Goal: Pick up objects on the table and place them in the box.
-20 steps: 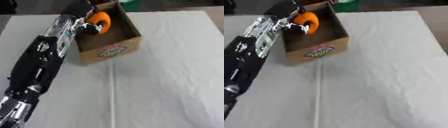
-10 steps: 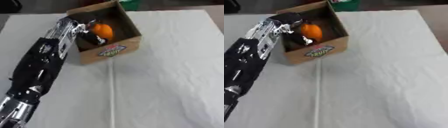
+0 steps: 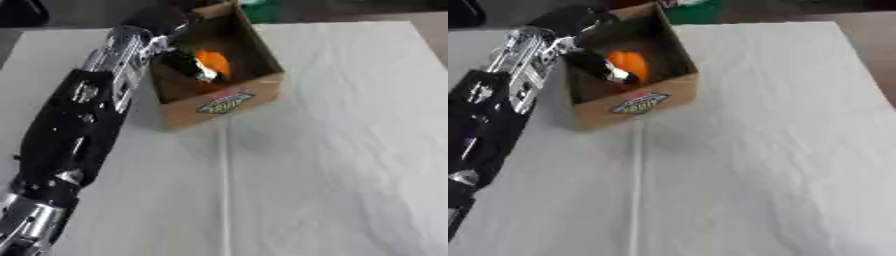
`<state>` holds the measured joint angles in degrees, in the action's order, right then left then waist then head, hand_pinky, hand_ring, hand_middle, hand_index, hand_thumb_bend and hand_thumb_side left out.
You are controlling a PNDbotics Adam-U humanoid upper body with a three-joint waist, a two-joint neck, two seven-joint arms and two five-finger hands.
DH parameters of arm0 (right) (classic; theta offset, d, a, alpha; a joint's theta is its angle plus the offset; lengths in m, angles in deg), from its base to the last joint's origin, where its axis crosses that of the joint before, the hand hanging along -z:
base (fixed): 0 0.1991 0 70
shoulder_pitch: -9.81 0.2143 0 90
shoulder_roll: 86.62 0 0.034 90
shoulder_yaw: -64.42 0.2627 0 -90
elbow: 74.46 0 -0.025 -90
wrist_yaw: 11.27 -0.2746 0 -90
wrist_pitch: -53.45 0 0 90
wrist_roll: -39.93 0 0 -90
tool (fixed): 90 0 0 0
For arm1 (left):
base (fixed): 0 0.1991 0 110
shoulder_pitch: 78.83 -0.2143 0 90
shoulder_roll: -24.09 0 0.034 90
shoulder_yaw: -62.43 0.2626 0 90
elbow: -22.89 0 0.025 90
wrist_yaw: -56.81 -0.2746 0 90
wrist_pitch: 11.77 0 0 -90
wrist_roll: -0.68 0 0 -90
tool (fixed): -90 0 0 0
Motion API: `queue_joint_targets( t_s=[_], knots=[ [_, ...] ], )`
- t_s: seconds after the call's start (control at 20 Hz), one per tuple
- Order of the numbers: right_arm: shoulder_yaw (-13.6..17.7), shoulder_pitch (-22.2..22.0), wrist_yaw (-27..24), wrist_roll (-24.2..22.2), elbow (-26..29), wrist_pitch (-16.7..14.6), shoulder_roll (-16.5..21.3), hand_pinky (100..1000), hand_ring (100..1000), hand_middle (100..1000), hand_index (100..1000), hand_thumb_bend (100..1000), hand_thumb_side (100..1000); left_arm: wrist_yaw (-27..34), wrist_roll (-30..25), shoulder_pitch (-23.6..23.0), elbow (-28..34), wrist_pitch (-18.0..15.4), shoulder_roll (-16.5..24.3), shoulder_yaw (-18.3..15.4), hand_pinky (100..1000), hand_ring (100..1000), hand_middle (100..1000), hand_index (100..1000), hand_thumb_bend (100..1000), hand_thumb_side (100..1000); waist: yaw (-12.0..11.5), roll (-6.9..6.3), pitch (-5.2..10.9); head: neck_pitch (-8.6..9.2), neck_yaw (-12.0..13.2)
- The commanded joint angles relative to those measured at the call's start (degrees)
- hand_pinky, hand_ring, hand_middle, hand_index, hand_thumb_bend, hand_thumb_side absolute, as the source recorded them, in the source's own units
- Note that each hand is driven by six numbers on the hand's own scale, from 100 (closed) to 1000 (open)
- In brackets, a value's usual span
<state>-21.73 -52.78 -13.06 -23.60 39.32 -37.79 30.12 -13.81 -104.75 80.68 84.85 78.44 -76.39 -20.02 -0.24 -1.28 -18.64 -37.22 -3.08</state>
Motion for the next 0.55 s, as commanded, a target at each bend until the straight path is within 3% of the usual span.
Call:
queue_joint_targets(
  t_s=[0.05, 0.3, 0.35, 0.4, 0.55],
  knots=[
    [0.9, 0.1, -0.2, 0.4, 0.8, -0.2, 1.9, 821, 840, 847, 873, 100, 1000, 5.5, 8.6, 0.5, 8.3, 3.5, 2.9, -1.9, 553, 733, 777, 874, 551, 848, -0.3, 0.27, 1.67, -0.61, -0.3],
    [1.5, -0.4, 0.0, 1.3, 0.8, -1.5, 2.3, 819, 839, 848, 874, 100, 1000, 22.8, 23.6, -4.6, 25.9, 9.5, 9.8, -3.1, 491, 650, 736, 835, 112, 755, -1.4, 0.19, 1.68, -1.59, -1.0],
    [1.6, -0.4, 0.1, 1.7, 0.8, -2.0, 2.3, 819, 839, 848, 874, 100, 1000, 26.9, 26.7, -6.4, 29.8, 10.6, 11.5, -3.4, 489, 646, 733, 832, 112, 749, -1.5, 0.21, 1.61, -1.65, -1.2],
    [1.8, -0.4, 0.3, 2.2, 0.8, -2.6, 2.3, 817, 838, 849, 874, 100, 1000, 31.0, 30.1, -8.7, 33.7, 11.2, 13.2, -4.1, 468, 616, 704, 804, 100, 666, -1.8, 0.26, 1.52, -1.71, -1.6],
    [2.1, -0.3, 1.4, 4.2, 0.8, -4.9, 1.8, 813, 835, 848, 875, 100, 1000, 40.1, 39.6, -15.7, 44.7, 12.3, 16.4, -6.3, 452, 595, 682, 792, 100, 648, -2.4, 0.37, 1.25, -1.89, -2.4]
  ],
)
